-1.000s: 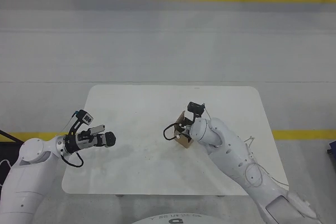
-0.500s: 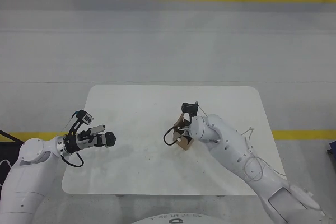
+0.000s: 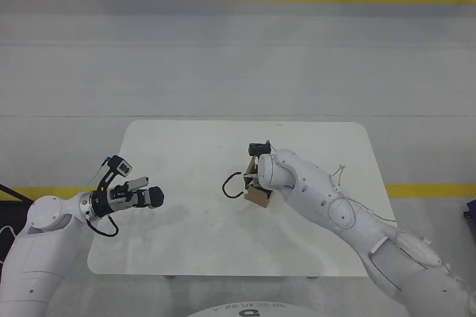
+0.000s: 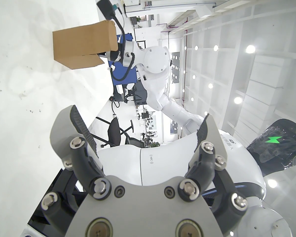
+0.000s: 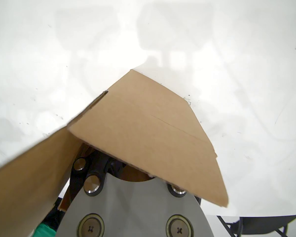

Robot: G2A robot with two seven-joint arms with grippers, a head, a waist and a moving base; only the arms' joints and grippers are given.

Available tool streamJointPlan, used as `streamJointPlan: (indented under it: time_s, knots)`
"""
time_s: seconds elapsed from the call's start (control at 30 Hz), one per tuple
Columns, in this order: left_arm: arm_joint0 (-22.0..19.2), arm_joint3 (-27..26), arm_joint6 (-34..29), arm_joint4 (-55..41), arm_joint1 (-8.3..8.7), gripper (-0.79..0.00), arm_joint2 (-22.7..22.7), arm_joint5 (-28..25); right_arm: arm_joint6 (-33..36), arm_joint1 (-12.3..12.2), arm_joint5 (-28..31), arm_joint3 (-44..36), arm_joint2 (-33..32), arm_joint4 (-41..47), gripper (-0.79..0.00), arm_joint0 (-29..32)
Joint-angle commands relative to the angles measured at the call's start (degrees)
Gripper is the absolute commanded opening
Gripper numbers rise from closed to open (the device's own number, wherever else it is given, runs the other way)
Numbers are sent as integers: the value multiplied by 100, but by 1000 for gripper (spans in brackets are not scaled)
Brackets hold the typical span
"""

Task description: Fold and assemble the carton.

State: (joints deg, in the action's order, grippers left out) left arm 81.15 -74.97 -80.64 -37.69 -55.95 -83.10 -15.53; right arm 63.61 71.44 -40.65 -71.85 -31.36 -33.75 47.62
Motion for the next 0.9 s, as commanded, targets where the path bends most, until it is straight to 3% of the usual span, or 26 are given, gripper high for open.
streamJointPlan:
  time_s: [0.0, 0.3, 0.47, 0.6, 0.87]
  knots:
    - [0, 0, 0, 0, 0, 0, 0, 0, 191, -11, 184, 74, 248, 200, -785, -190]
    - [0, 0, 0, 0, 0, 0, 0, 0, 325, -451, 319, -677, 933, 1031, -785, -500]
    - [0, 0, 0, 0, 0, 0, 0, 0, -612, -674, -618, -953, 1434, 1625, -785, -628]
    - [0, 0, 0, 0, 0, 0, 0, 0, -1157, -735, -1163, -1083, 2119, 2411, -785, -1039]
    - [0, 0, 0, 0, 0, 0, 0, 0, -1546, -674, -1551, -1069, 2162, 2787, -785, -1073]
